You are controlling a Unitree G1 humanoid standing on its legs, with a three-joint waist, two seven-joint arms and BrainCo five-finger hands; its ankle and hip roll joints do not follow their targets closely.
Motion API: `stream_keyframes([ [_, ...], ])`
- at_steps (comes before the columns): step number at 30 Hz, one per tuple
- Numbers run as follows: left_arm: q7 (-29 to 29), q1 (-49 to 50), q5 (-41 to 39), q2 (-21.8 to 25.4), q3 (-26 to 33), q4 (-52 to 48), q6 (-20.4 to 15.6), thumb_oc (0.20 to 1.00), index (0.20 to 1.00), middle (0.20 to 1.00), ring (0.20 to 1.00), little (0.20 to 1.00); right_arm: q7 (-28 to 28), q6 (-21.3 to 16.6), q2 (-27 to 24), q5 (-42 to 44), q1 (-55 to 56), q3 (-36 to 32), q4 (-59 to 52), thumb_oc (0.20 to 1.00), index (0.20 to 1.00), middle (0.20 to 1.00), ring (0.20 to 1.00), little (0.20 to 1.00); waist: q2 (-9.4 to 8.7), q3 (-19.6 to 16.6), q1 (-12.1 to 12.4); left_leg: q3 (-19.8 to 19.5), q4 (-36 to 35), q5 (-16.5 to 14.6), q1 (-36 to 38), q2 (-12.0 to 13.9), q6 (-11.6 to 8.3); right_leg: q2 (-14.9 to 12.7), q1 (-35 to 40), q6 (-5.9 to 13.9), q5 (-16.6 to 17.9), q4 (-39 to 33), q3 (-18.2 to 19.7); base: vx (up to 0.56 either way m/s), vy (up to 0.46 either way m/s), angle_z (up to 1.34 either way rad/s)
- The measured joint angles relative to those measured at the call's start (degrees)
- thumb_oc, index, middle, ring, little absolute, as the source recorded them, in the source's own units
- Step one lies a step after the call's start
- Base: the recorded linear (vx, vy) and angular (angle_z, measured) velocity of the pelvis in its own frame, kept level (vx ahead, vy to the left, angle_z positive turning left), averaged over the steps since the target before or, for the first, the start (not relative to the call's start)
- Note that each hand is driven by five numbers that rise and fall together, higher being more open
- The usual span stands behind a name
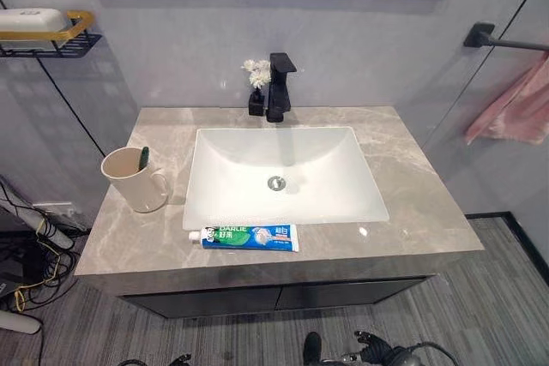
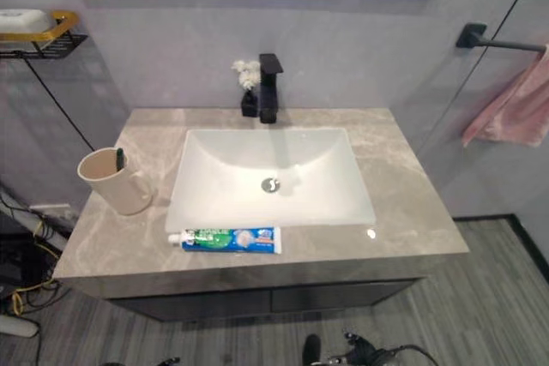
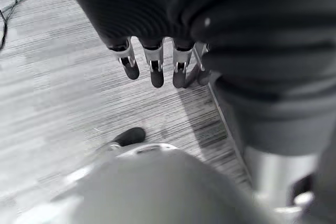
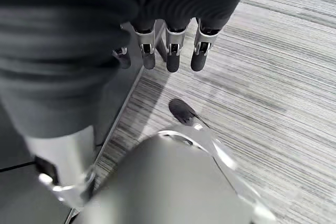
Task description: Put brush and paste in cup on sink, flatten towel.
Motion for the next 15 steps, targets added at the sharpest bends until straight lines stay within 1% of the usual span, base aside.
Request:
stream_keyframes([
  [1,-0.01,0.02,0.03,-0.10,0.04,0.04,0.02,1.000,1.000,1.000,1.000,1.000,-0.03,-0.04,-0.09,-0.04,-0.10,0.02,-0.05,1.000,1.000,1.000,1.000,1.000,0.12,-0.16,-0.01,-0.12,0.01,0.01,-0.09,0.14,-0.01,0.16,0.01,-0.01,-0.13,-0.12,-0.16,0.01,-0.070,0.09],
  [3,-0.11,0.05,0.03,-0.33,-0.02,-0.49,0.02,1.000,1.000,1.000,1.000,1.000,-0.19,-0.04,-0.77,-0.18,-0.09,0.48,-0.96,1.000,1.000,1.000,1.000,1.000,1.28,0.14,-0.13,-1.20,0.30,0.30,-0.58,0.35,-0.09,0.27,0.03,-0.20,-0.24,-0.24,-1.00,0.01,-0.074,0.18],
  [7,-0.11,0.81,0.06,-0.13,-1.76,-4.24,-0.24,1.000,1.000,1.000,1.000,1.000,-0.20,-0.35,-2.66,-0.57,0.17,0.48,-4.40,1.000,1.000,1.000,1.000,1.000,3.03,0.70,-0.24,-1.37,0.88,0.64,-0.61,1.16,-0.40,1.13,0.09,-0.33,-0.39,-0.42,-1.21,0.01,-0.074,0.03],
  [10,-0.11,0.94,0.04,-0.21,-2.22,-5.21,-0.57,1.000,1.000,1.000,1.000,1.000,-0.20,-0.96,-3.11,-0.48,-0.10,0.45,-4.37,1.000,1.000,1.000,1.000,1.000,3.41,0.97,-0.16,-1.44,2.27,0.63,-1.16,1.89,-0.36,1.68,0.21,-0.74,-0.68,-0.42,-1.21,-0.01,-0.086,-0.02],
  [12,-0.09,0.14,0.04,-0.06,-2.28,-6.42,-1.25,1.000,1.000,1.000,1.000,1.000,-0.17,-1.11,-3.13,-0.01,-0.58,0.44,-3.85,1.000,1.000,1.000,1.000,1.000,3.43,1.26,0.16,-1.72,4.79,0.36,-2.71,2.45,0.10,2.05,0.06,-1.15,-1.23,-0.43,-1.40,-0.03,-0.060,0.03],
  [15,-0.05,-0.86,0.05,-0.09,-2.40,-8.21,-2.08,1.000,1.000,1.000,1.000,1.000,-0.22,-1.12,-3.50,0.51,-0.72,0.44,-3.74,1.000,1.000,1.000,1.000,1.000,3.40,2.58,0.61,-3.04,8.68,0.42,-4.67,2.94,0.11,2.32,0.16,-1.29,-1.31,-0.43,-1.63,-0.01,-0.013,0.01],
])
